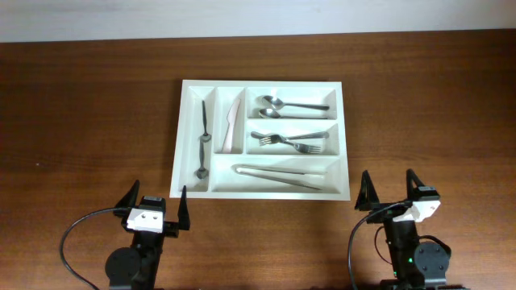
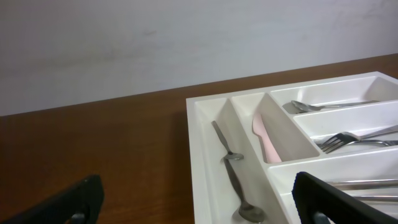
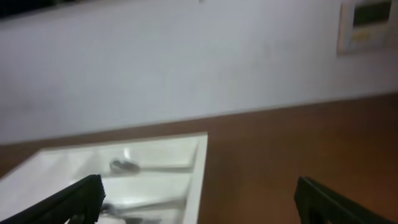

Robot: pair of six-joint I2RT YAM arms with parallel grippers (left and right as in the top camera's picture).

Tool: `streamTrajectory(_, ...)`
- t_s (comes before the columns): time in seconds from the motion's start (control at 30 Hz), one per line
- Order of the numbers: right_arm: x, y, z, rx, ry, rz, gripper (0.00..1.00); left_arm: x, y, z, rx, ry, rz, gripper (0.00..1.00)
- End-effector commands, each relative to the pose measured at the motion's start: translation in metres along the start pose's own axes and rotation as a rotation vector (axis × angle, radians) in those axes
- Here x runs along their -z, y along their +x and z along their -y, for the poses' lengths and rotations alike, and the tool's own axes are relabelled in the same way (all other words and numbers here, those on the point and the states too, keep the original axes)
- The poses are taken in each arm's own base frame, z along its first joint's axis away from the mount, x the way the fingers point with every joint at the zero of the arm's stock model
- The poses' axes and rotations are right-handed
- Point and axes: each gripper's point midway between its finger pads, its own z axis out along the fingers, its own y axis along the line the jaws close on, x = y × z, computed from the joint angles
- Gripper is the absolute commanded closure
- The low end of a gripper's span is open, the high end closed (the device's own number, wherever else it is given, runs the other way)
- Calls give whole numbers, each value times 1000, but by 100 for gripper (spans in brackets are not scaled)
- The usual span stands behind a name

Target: Pack container

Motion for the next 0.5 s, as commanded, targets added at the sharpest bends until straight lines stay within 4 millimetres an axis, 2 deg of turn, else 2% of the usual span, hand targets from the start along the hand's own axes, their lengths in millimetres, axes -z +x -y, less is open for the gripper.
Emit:
streamTrajectory(0.0, 1, 23, 3, -9, 16, -86, 1, 0, 1, 1, -12, 9, 3, 1)
streamTrajectory(0.2, 1, 32, 5, -12, 22, -124, 1, 0, 1, 1, -12, 9, 3, 1)
streamTrajectory(0.47, 1, 32, 5, -11, 22, -126, 1, 0, 1, 1, -12, 9, 3, 1)
